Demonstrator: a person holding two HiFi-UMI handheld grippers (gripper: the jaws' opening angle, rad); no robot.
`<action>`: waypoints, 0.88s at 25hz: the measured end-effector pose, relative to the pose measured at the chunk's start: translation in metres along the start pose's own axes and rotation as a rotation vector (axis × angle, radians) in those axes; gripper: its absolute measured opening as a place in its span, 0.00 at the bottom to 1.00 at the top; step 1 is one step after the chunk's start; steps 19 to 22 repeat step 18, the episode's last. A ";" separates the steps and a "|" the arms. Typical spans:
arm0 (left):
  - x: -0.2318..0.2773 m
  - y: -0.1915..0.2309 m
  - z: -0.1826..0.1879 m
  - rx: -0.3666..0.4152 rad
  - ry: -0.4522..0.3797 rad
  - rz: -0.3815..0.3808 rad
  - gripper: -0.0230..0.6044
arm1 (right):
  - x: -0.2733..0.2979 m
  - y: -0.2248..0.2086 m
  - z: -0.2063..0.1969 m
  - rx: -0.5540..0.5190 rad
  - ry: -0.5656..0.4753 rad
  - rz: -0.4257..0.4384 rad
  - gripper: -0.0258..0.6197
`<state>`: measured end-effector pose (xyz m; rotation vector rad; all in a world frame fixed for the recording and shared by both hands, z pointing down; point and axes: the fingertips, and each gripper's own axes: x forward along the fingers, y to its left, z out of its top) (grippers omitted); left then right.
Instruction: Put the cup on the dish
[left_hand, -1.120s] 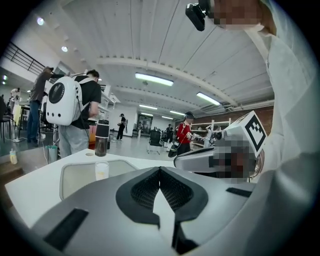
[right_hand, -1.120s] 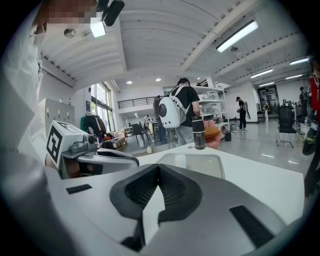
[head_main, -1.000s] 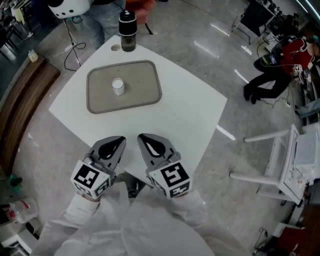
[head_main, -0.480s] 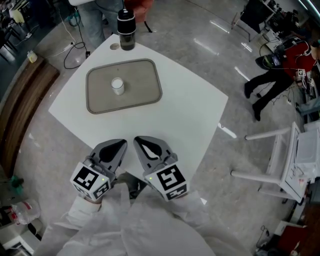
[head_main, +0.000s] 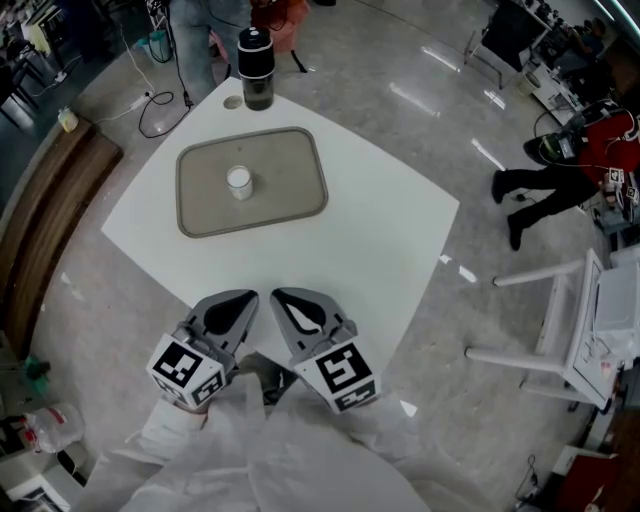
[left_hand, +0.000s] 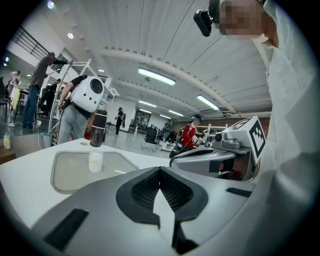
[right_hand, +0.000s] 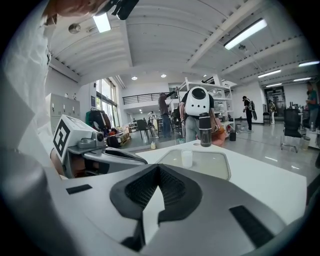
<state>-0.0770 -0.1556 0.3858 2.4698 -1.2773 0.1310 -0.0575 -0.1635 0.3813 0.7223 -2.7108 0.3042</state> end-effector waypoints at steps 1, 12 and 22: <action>0.000 -0.001 -0.001 -0.002 0.002 -0.007 0.05 | 0.001 0.001 -0.001 0.002 0.003 0.007 0.06; 0.002 -0.011 -0.005 -0.018 0.011 -0.030 0.05 | -0.003 -0.001 -0.002 -0.004 0.015 0.020 0.06; -0.001 -0.009 -0.005 -0.026 0.004 -0.017 0.05 | -0.004 -0.001 -0.005 -0.021 0.014 0.020 0.06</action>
